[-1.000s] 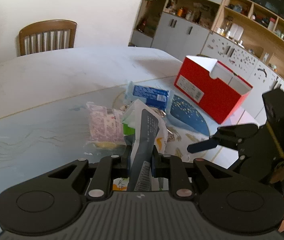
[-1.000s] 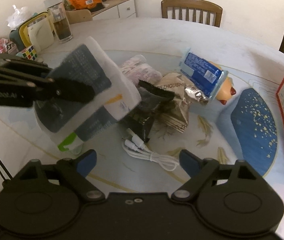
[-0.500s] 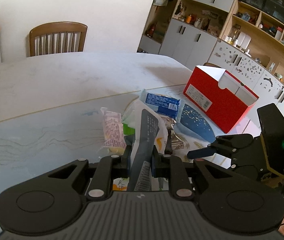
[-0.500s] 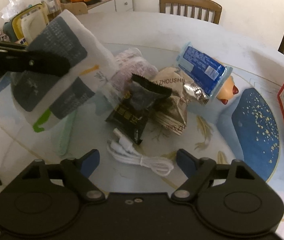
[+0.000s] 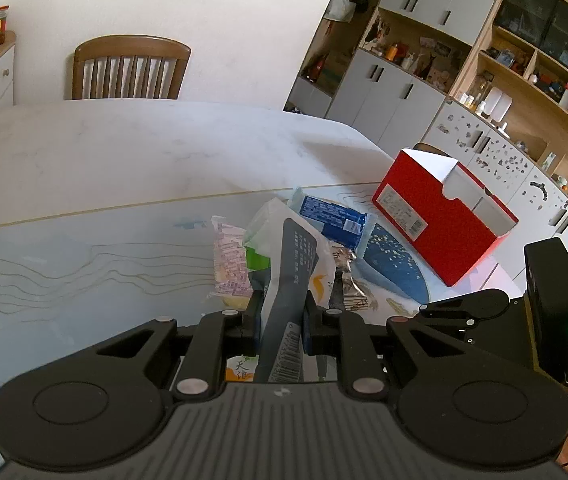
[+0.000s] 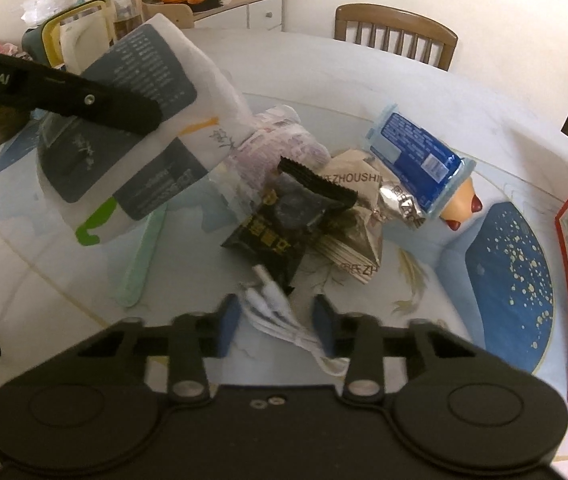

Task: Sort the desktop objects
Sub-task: 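Carry the tissue pack with the left gripper toward the red shoebox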

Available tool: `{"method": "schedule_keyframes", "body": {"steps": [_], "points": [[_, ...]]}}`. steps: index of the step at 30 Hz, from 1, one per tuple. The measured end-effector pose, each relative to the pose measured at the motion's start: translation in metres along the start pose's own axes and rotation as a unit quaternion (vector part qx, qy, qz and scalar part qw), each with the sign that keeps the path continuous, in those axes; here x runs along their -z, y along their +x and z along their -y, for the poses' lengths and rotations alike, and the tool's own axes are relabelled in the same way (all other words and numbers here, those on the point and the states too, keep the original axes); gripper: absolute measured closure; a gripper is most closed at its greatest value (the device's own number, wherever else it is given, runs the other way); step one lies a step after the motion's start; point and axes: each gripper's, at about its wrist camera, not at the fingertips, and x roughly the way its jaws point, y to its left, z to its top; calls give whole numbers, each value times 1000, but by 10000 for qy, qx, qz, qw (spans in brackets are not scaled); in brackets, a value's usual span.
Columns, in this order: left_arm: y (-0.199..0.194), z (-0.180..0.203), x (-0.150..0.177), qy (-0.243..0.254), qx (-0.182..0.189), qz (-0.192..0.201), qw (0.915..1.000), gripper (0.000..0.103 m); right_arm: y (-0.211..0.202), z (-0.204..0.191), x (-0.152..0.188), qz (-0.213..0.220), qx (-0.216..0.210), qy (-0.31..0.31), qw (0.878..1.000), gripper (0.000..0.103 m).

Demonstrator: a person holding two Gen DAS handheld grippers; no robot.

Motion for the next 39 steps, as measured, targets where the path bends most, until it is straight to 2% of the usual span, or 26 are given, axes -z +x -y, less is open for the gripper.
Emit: {"method": "schedule_keyframes", "body": {"steps": [8,15,39], "points": [[-3,5,0,-27,88,0,10000,87,-2,-1,3,-21,190,60,9998,78],[-7,6,3,-103,168,-4,9998,87,-15,5,5,25,248,368,9990,92],[-19,18,12,-240,490,-68,9985,87,-67,34,23,398,346,1332,9897,93]]}}
